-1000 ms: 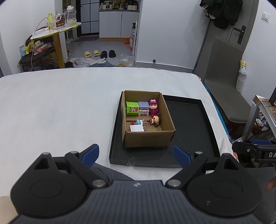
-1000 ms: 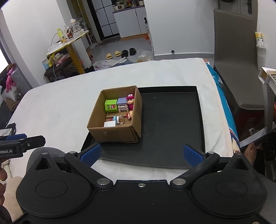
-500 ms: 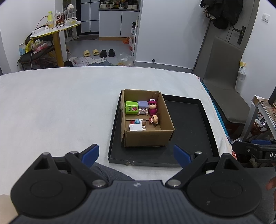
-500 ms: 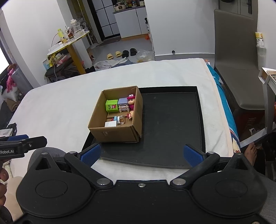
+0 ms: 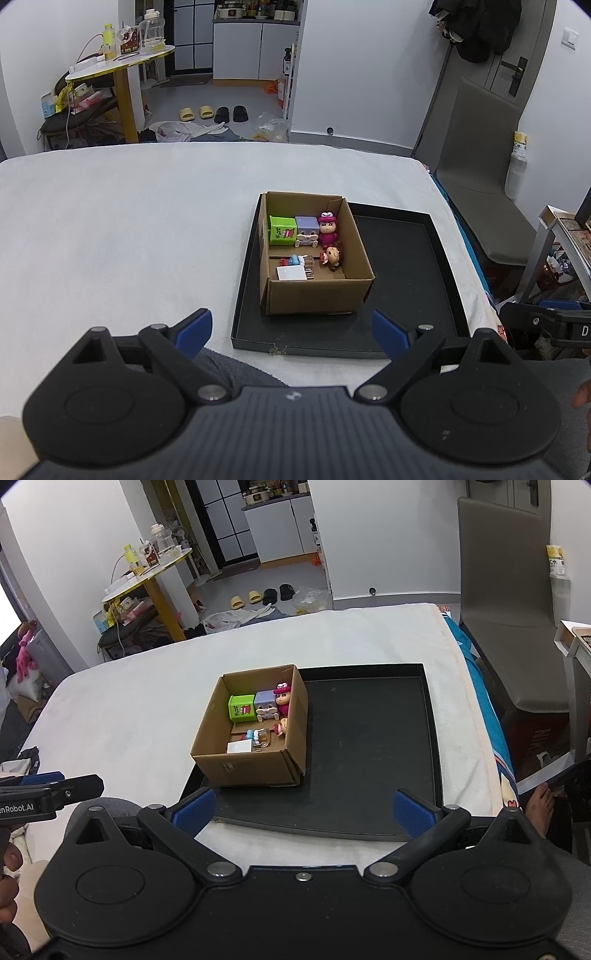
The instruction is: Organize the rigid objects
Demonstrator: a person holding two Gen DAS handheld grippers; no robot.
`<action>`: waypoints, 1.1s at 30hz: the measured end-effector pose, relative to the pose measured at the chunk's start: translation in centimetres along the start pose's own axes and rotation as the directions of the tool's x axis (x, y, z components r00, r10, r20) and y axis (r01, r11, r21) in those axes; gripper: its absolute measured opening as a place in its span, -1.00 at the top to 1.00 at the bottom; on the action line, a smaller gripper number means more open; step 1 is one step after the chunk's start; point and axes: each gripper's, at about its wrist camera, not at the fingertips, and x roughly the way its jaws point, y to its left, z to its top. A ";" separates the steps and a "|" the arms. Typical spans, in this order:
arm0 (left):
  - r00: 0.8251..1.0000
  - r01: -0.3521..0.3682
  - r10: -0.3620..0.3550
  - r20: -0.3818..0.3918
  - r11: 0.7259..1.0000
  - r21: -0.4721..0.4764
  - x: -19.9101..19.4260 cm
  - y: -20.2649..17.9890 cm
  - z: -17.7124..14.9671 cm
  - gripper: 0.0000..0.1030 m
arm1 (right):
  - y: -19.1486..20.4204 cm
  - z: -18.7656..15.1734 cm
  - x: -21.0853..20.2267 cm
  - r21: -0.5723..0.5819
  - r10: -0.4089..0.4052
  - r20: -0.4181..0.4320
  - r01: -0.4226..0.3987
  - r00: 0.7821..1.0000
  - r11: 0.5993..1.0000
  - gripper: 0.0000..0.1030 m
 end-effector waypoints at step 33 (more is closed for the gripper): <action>1.000 0.000 0.001 -0.009 1.000 0.012 0.2 -0.5 -0.2 -0.79 | -0.6 -0.1 0.0 0.010 -0.020 0.015 0.020 1.000 1.000 -1.00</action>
